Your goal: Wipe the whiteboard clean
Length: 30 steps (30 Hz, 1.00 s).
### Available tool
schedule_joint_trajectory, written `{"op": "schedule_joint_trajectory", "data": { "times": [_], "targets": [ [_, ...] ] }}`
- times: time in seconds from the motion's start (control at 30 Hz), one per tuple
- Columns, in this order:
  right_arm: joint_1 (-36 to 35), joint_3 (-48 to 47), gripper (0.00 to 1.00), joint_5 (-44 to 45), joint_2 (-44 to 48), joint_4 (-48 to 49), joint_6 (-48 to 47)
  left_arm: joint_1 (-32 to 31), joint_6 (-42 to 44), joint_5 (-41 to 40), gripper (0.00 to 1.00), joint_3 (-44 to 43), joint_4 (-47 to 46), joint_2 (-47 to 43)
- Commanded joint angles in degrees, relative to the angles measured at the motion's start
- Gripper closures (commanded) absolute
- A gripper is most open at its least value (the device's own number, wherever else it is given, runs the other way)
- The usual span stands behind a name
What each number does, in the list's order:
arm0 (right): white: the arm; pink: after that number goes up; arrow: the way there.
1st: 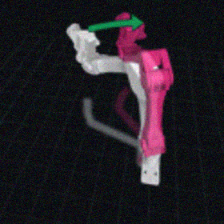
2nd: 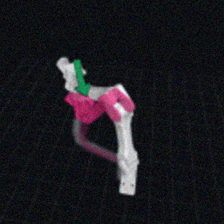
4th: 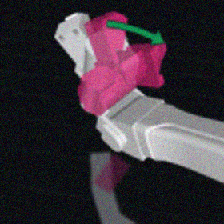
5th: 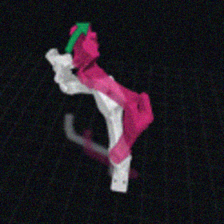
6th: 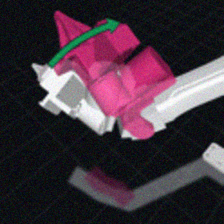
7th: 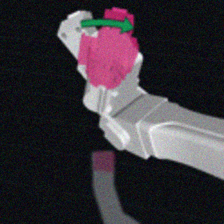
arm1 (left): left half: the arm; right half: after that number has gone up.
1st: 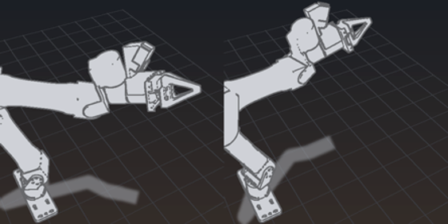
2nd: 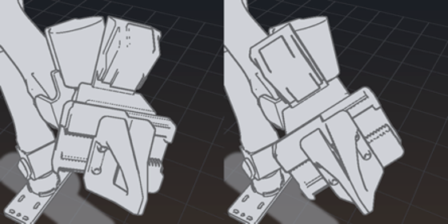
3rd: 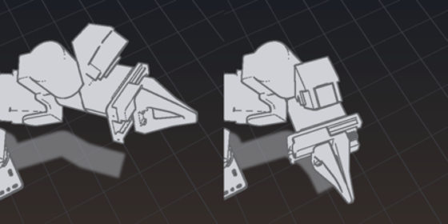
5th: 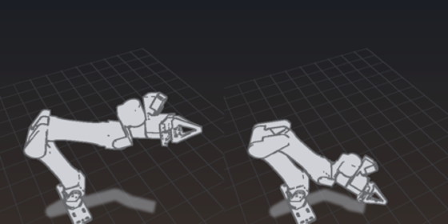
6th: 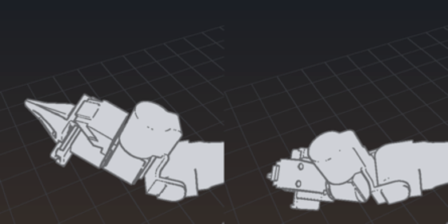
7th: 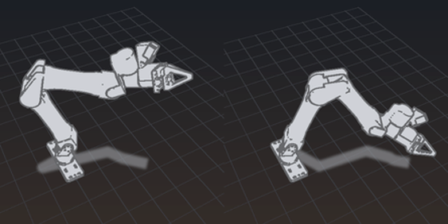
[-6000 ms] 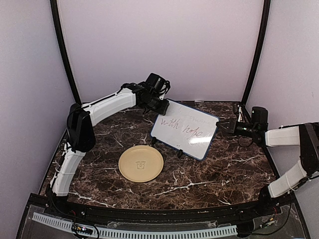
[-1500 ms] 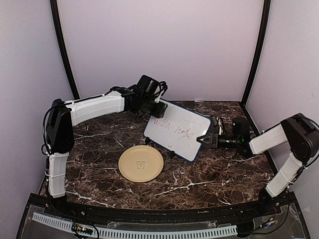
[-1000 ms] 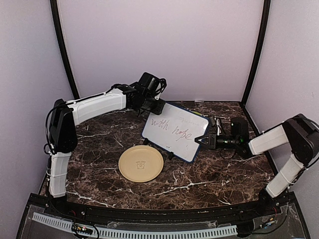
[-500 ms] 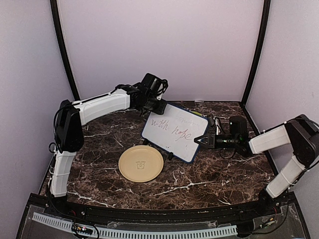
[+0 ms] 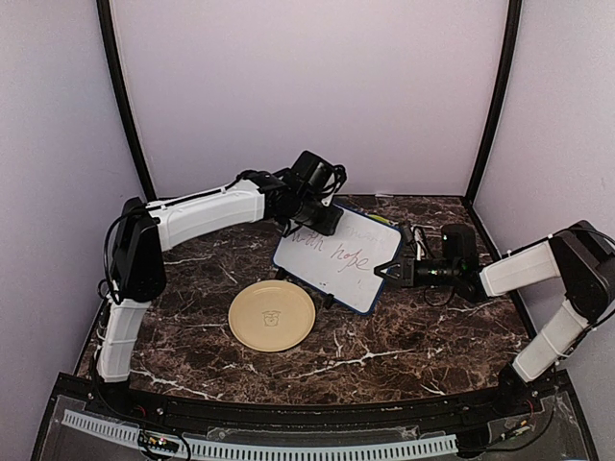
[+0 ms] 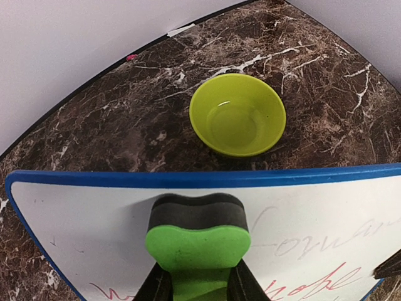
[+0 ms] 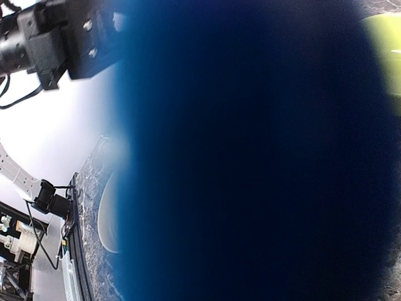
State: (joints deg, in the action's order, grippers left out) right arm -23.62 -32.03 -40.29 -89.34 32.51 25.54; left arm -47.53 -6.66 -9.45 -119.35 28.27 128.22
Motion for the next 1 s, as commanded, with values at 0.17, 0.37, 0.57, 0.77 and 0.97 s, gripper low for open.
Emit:
{"op": "schedule_joint_trajectory", "data": {
  "times": [0.17, 0.37, 0.57, 0.77, 0.97],
  "targets": [
    [-1.8, -0.8, 1.0, 0.8, 0.5, -1.3, -5.2, 5.1, -4.4, 1.1, 1.0, 6.1, 1.3, -3.1],
    [-1.8, -1.0, 1.0, 0.8, 1.0, -2.1, -6.3, 8.4, -4.1, 1.0, 1.0, 3.3, 3.9, -1.6],
    [-1.8, -1.3, 1.0, 1.1, 1.2, -3.6, -7.6, 9.3, -3.7, -0.9, 1.0, 1.1, 5.2, 0.8],
    [-1.8, -1.4, 1.0, 0.9, 1.1, -3.7, -7.9, 9.9, -4.3, -1.1, 1.0, 0.8, 4.3, 0.9],
    [-1.8, -1.7, 1.0, 0.8, 0.9, -3.8, -8.0, 6.3, -0.6, 4.3, 1.0, -2.1, 2.0, 2.1]
  ]
}}
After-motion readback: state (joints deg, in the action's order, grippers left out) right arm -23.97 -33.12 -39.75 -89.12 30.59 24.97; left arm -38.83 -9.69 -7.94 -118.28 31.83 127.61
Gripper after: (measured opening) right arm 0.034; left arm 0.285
